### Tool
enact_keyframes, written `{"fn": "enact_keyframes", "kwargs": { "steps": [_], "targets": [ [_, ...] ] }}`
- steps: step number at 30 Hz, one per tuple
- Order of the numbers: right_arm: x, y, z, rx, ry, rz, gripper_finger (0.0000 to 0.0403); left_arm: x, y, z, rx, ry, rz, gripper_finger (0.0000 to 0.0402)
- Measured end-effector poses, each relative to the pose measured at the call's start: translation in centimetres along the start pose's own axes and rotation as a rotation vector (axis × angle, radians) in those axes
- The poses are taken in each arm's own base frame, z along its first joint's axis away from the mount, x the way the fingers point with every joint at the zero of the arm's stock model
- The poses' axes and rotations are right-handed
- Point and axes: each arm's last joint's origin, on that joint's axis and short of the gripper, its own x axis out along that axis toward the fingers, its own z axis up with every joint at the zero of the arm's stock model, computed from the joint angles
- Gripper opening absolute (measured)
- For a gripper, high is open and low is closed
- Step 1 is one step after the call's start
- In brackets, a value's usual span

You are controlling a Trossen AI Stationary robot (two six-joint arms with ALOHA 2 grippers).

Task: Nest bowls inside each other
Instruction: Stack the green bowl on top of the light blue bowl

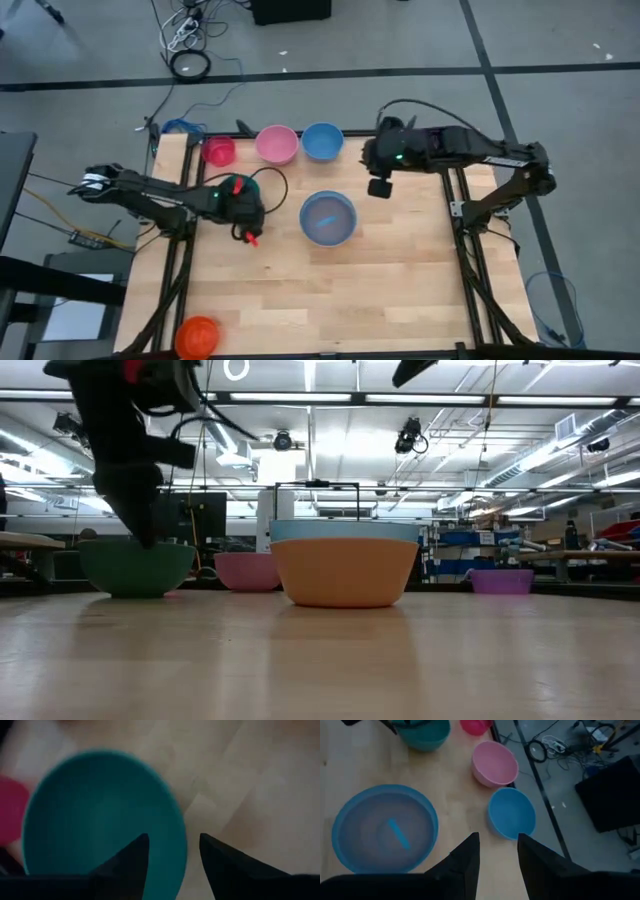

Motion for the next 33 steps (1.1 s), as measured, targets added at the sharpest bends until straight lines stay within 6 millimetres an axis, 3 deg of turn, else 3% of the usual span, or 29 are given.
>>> {"fn": "enact_keyframes", "kwargs": {
  "steps": [9, 12, 17, 23, 28, 33],
  "targets": [
    [-5.1, -2.3, -2.0, 0.080, -0.070, -0.052, 0.0118, 2.5, 0.0, 0.7, -0.036, 0.139, -0.016, 0.0174],
    [-6.8, -2.9, -2.9, 0.110, -0.087, -0.092, 0.0117, 2.8, -0.3, 1.1, -0.031, 0.135, -0.063, 0.0136],
    [-9.2, -3.7, -4.4, 0.158, -0.107, -0.128, 0.0117, 2.9, -0.8, 1.9, -0.054, 0.057, -0.109, 0.0020],
    [-11.0, -4.4, -6.0, 0.209, -0.107, -0.171, 0.0117, 2.9, -0.9, 2.7, -0.065, 0.003, -0.139, 0.0006],
    [-11.2, -4.4, -7.1, 0.234, -0.099, -0.186, 0.0117, 0.5, -1.7, 5.4, -0.015, -0.145, -0.193, 0.0004],
    [-10.4, -4.0, -8.1, 0.242, -0.054, -0.194, 0.0117, -3.7, -2.6, 8.6, 0.103, -0.306, -0.275, 0.0004]
  ]
}}
